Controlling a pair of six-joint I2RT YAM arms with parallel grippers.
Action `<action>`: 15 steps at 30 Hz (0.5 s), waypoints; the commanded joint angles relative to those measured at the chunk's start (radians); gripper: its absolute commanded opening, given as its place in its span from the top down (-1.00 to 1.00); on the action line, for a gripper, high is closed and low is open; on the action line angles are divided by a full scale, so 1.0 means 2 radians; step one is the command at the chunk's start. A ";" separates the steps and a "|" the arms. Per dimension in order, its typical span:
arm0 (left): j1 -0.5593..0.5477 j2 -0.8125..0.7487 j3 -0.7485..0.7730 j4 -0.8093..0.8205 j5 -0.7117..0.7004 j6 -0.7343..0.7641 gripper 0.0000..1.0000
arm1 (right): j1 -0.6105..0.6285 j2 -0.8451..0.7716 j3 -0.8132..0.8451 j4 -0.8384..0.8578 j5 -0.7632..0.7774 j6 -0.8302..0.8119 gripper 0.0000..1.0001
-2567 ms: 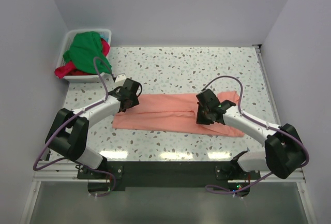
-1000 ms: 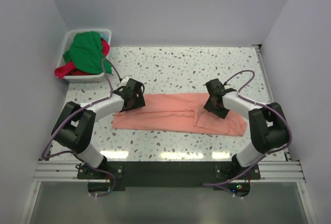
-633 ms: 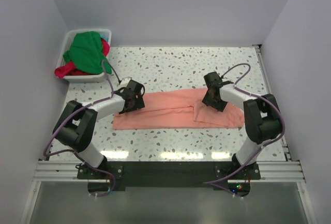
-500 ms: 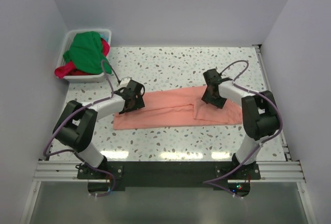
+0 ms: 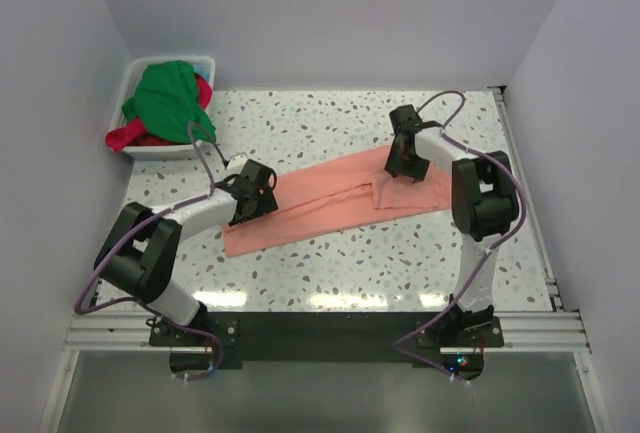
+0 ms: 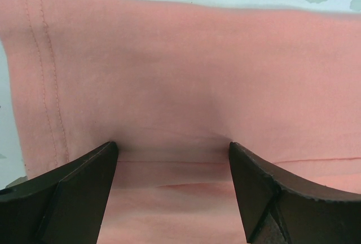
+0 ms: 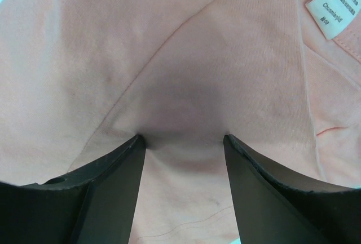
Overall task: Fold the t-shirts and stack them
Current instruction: Fold the tshirt
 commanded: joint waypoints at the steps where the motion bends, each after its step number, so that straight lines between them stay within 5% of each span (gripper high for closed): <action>1: -0.002 0.000 -0.030 -0.052 0.031 -0.012 -0.71 | -0.007 0.057 0.063 -0.034 -0.001 -0.050 -0.24; 7: -0.006 -0.015 -0.047 -0.044 0.052 -0.013 -0.71 | -0.007 0.119 0.169 -0.068 -0.015 -0.080 -0.18; 15: -0.009 -0.031 -0.055 -0.011 0.079 0.030 -0.68 | -0.007 0.119 0.205 -0.057 -0.011 -0.116 -0.07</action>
